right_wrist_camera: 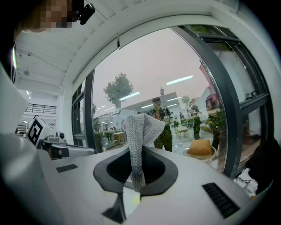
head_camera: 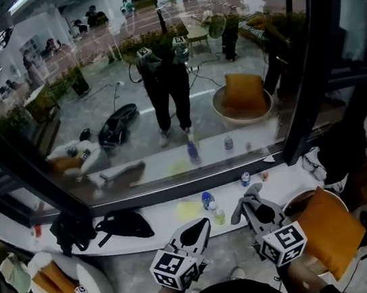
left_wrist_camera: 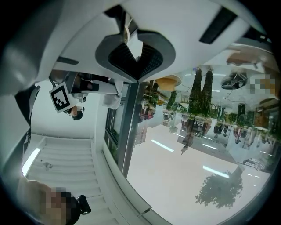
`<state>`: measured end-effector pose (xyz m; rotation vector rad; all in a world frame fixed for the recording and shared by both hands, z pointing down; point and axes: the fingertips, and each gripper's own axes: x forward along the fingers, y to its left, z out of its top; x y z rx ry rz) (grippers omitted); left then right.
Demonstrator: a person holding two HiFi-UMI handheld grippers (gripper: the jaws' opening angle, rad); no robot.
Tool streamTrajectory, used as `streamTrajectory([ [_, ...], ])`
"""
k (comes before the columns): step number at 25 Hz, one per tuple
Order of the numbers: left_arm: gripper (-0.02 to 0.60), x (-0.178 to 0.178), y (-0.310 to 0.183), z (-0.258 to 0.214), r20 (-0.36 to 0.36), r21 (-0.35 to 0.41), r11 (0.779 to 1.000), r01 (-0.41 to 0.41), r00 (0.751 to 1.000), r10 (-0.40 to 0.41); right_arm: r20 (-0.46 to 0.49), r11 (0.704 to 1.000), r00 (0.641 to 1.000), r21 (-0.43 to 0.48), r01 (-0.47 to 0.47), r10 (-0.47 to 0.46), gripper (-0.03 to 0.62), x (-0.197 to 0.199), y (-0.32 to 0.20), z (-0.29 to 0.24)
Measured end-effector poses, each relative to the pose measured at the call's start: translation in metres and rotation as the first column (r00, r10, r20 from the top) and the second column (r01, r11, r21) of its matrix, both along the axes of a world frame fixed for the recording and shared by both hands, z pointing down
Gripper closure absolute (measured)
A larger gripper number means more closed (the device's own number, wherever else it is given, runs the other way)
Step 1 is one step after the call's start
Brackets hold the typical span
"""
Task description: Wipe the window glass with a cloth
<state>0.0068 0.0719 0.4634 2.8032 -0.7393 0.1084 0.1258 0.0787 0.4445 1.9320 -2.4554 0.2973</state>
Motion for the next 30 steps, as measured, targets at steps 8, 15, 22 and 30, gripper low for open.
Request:
streamTrajectory([
  [8,0.575,0.029,-0.007,0.004,0.007,0.012,0.999,0.034,0.999,-0.034,-0.013,0.999,0.999,0.024,0.037,-0.037,0.542,0.029,-0.014,-0.005],
  [15,0.575,0.037,-0.030,0.001,0.001,0.019,0.999,0.037,0.999,-0.037,-0.019,0.998,0.999,0.045,0.043,-0.042,0.542,0.032,-0.037,-0.014],
  [22,0.575,0.037,-0.066,-0.003,0.002,0.022,1.000,0.007,1.000,-0.007,-0.035,0.998,0.999,0.066,0.013,-0.011,0.542,0.032,-0.074,-0.024],
  [30,0.575,0.009,-0.128,-0.008,0.004,0.053,0.998,-0.025,1.000,0.025,-0.079,0.995,0.997,0.097,0.015,-0.007,0.543,-0.004,-0.138,-0.046],
])
